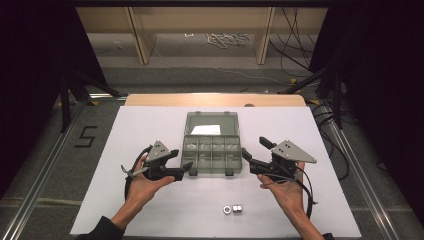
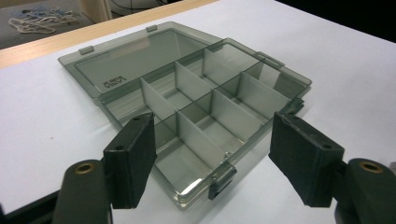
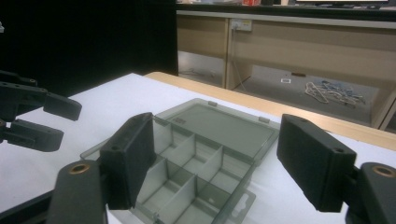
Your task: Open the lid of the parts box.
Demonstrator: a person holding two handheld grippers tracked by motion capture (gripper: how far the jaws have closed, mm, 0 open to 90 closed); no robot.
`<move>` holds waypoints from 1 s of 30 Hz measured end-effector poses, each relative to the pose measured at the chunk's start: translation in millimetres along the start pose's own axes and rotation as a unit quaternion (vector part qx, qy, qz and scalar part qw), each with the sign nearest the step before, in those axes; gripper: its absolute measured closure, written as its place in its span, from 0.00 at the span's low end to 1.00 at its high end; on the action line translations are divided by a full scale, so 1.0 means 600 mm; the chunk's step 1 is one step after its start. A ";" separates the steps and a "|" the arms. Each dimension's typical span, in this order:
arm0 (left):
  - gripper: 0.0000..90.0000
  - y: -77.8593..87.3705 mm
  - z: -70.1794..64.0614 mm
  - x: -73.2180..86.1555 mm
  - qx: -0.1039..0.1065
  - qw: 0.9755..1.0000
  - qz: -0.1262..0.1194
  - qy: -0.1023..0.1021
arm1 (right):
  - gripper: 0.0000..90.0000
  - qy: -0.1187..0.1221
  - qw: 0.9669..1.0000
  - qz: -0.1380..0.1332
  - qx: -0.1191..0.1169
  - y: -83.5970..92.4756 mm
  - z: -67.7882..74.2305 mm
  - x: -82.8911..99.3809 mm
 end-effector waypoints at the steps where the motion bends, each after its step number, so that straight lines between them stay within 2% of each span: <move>1: 0.34 0.000 -0.003 0.001 0.004 1.000 0.001 -0.001 | 0.30 0.001 1.000 -0.006 0.004 0.002 0.000 0.000; 10: 0.32 0.005 -0.024 0.004 0.012 1.000 0.002 -0.012 | 0.29 -0.001 1.000 -0.004 0.005 0.026 -0.001 0.025; 12: 0.32 0.006 -0.029 0.006 0.015 1.000 0.005 -0.013 | 0.29 0.005 1.000 -0.003 0.007 0.031 -0.005 0.030; 15: 0.32 0.006 -0.037 0.008 0.023 0.999 0.005 -0.022 | 0.29 0.004 1.000 -0.006 0.012 0.037 -0.009 0.035; 16: 0.32 0.006 -0.039 0.009 0.024 0.999 0.005 -0.022 | 0.29 0.000 1.000 -0.003 0.009 0.040 -0.007 0.038; 18: 0.31 0.005 -0.045 0.010 0.029 0.999 0.006 -0.023 | 0.29 0.012 1.000 -0.011 0.009 0.041 -0.009 0.040; 19: 0.31 0.005 -0.045 0.010 0.029 0.999 0.008 -0.029 | 0.28 0.011 1.000 -0.010 0.008 0.043 -0.008 0.043; 22: 0.31 0.004 -0.051 0.011 0.031 0.999 0.009 -0.030 | 0.27 0.015 1.000 -0.010 0.009 0.046 -0.007 0.047; 25: 0.31 0.004 -0.057 0.012 0.035 0.999 0.011 -0.038 | 0.27 0.012 1.000 -0.007 0.001 0.054 -0.005 0.054; 28: 0.31 0.003 -0.062 0.014 0.039 0.998 0.012 -0.041 | 0.27 0.012 1.000 -0.008 0.003 0.062 -0.006 0.058; 30: 0.31 0.003 -0.065 0.016 0.042 0.998 0.016 -0.046 | 0.27 0.011 1.000 -0.018 -0.001 0.064 -0.004 0.059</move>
Point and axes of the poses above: each handheld gripper's, and its own axes: y roughly backward along the jaws, x roughly out of its underside, z roughly to its left, the point moved 9 cm from there along -y, roughly forward along the jaws, and after that the axes turned 5 degrees about z, right-handed, at the moved point
